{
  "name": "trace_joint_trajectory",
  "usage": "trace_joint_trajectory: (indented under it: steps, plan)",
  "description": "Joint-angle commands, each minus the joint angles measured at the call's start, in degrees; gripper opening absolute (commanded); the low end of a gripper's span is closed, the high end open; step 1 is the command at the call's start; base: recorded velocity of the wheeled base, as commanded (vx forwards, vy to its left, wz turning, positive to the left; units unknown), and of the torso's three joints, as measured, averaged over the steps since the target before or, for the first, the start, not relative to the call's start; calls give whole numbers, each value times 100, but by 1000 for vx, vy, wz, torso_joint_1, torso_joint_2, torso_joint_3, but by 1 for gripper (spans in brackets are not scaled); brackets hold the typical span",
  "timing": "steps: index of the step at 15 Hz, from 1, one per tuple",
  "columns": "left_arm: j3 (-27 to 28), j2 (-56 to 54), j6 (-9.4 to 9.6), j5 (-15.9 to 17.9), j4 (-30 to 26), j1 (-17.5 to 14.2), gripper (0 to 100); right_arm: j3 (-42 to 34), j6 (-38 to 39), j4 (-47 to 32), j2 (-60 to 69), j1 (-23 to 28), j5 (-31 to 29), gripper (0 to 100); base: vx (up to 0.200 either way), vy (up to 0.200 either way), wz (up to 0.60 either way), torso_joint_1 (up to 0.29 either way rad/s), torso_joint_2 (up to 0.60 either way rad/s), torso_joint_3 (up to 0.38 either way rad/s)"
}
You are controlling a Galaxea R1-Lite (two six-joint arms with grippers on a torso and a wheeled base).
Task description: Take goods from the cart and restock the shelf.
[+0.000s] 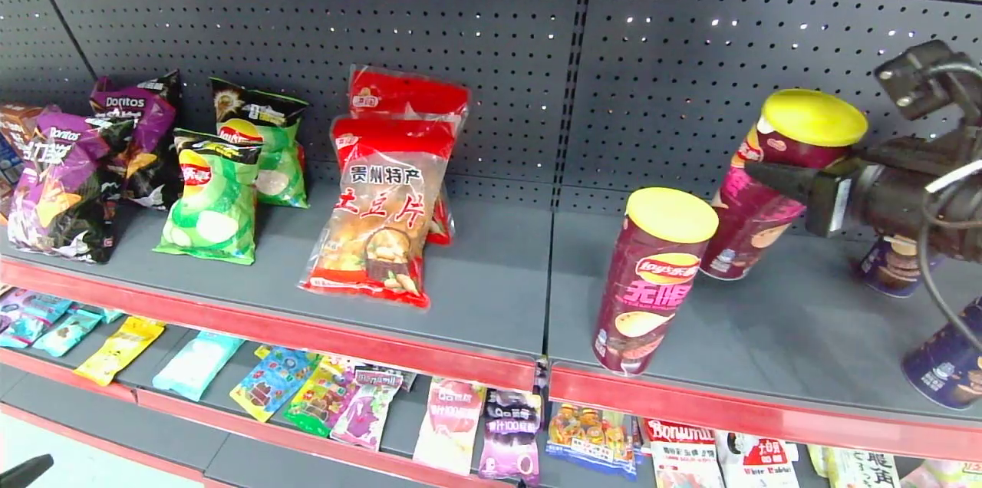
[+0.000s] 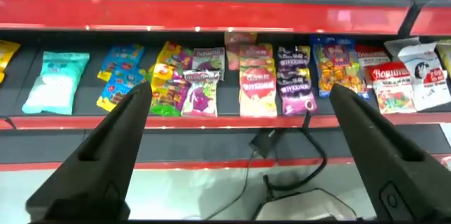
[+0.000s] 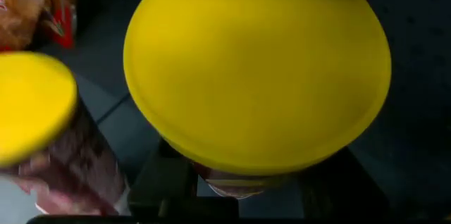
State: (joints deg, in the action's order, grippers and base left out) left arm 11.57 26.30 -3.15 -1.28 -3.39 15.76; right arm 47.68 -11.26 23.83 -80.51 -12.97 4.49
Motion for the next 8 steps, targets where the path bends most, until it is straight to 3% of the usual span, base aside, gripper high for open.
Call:
trace_joint_trajectory:
  steps: [1,4,8]
  plan:
    - [-304,-1047,-11,-4,-329,-3,100,506,98,60,-976,-241,88,0,0,0,0,0,0,0]
    - [-524,-1759,-11,-21,-610,-3,100,611,107,60,-1292,-241,255,0,0,0,0,0,0,0]
    - [-463,-1786,-11,-109,-637,-12,100,822,160,95,-1600,-215,290,0,0,0,0,0,0,0]
